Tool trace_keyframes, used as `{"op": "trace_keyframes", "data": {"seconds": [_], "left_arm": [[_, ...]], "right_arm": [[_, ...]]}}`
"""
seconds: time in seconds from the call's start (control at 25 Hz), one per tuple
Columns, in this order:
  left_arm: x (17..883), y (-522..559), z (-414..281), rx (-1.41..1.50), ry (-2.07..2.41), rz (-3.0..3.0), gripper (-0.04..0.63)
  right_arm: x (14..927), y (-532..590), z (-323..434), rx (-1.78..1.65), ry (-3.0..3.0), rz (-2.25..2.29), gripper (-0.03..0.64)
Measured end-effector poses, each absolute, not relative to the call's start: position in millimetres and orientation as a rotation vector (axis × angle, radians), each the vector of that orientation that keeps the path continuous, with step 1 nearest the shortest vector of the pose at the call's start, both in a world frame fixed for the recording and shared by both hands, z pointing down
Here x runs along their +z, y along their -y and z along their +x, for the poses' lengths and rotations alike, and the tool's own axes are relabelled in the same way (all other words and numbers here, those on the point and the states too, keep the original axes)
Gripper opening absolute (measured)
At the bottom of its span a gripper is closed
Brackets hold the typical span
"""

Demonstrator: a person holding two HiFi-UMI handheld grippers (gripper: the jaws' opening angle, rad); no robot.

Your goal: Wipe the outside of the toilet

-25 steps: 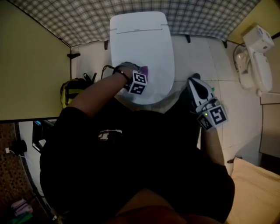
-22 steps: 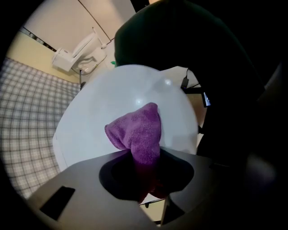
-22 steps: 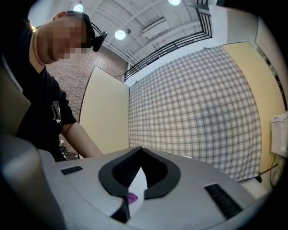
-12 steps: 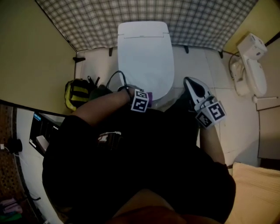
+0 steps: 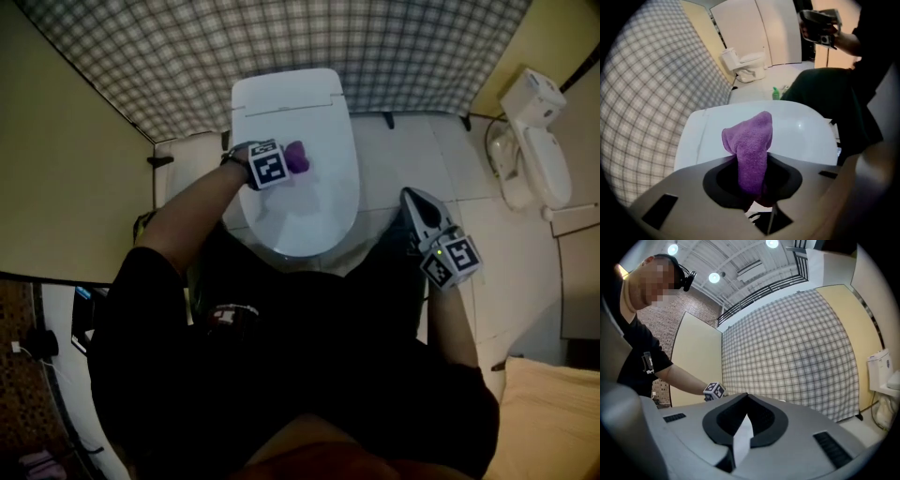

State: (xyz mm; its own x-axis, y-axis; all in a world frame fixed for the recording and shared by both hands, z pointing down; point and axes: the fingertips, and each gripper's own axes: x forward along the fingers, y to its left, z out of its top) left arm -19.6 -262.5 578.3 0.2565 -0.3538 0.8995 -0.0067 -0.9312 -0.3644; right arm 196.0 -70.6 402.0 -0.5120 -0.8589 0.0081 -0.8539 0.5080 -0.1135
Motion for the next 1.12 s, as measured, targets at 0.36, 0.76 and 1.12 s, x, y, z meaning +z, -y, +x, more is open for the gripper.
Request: {"op": "trace_keyframes", "data": {"seconds": [0.36,0.76,1.12], "left_arm": [[564,498,-15,-1.853,-0.623,-2.096,0.1],[609,667,41,-1.914,-0.625,-2.02,0.1],[626,593,45,-1.944,-0.228,-1.715,0.094]], "right_arm": [[444,232,251,-0.232,-2.721,-1.584,0.006],[512,357,245,-0.402,-2.766,-1.512,0.006],[529,313,245,-0.455,-2.756,-1.567,0.005]]}}
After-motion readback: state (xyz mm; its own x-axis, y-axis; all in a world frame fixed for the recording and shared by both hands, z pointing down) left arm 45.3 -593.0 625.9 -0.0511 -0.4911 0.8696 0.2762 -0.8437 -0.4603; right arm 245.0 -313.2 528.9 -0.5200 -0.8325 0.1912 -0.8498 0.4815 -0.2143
